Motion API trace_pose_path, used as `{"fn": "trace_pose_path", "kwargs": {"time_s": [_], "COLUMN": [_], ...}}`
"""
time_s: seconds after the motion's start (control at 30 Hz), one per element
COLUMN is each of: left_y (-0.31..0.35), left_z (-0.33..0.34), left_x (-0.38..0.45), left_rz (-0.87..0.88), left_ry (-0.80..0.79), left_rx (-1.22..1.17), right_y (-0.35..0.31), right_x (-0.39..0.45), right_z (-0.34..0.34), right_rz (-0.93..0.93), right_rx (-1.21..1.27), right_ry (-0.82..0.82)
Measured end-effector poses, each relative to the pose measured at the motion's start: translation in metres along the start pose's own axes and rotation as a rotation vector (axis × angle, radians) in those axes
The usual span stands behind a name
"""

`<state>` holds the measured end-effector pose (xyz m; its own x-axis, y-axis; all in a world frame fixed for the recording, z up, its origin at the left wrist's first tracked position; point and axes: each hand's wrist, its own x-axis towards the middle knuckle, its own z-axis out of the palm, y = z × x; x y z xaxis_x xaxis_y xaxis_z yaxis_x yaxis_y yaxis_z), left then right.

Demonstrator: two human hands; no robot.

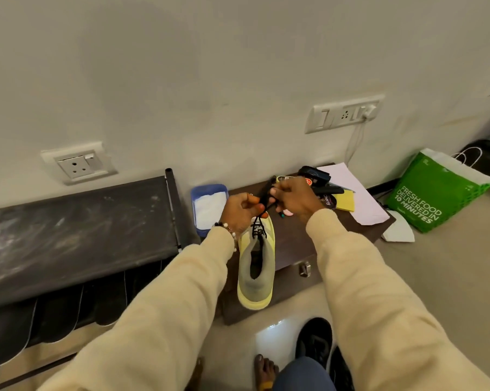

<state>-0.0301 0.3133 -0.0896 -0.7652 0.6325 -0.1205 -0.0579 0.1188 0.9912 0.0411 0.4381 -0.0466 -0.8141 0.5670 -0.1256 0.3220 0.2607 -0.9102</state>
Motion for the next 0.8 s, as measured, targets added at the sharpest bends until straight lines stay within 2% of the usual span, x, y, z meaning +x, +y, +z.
{"fn": "trace_pose_path", "kwargs": {"time_s": [0.13,0.2,0.27,0.33,0.47,0.53,0.57,0.6,0.73,0.77,0.8], "left_y": [0.012,0.008,-0.004,-0.013,-0.028,-0.029,-0.039,-0.042,-0.049,-0.051,-0.053], "left_z": [-0.011,-0.008,-0.001,0.003,0.010,0.017,0.019,0.017,0.015,0.017,0.018], "left_x": [0.007,0.004,-0.002,-0.010,-0.027,-0.034,-0.030,-0.031,-0.049,-0.051,-0.048], "left_rz": [0.032,-0.008,-0.109,-0.255,-0.505,-0.484,-0.508,-0.539,-0.537,-0.577,-0.627], "left_ry": [-0.081,-0.032,0.114,0.292,0.233,0.128,0.129,0.197,0.275,0.302,0.396], "left_rx": [0.487,0.534,0.454,0.193,-0.082,0.055,0.106,0.050,0.117,0.055,-0.081], "right_y": [0.038,0.050,0.059,0.065,0.070,0.069,0.070,0.071,0.081,0.084,0.086], "right_x": [-0.005,-0.010,-0.014,-0.019,-0.035,-0.042,-0.046,-0.048,-0.055,-0.056,-0.058], "right_z": [0.023,0.036,0.048,0.057,0.064,0.066,0.068,0.069,0.073,0.074,0.074], "right_rz": [0.160,0.227,0.251,0.224,0.140,0.081,0.051,0.020,-0.051,-0.063,-0.073], "right_rx": [0.205,0.242,0.233,0.159,-0.026,-0.091,-0.133,-0.181,-0.444,-0.497,-0.540], "right_ry": [0.125,0.166,0.205,0.218,0.242,0.232,0.228,0.225,0.143,0.130,0.121]}}
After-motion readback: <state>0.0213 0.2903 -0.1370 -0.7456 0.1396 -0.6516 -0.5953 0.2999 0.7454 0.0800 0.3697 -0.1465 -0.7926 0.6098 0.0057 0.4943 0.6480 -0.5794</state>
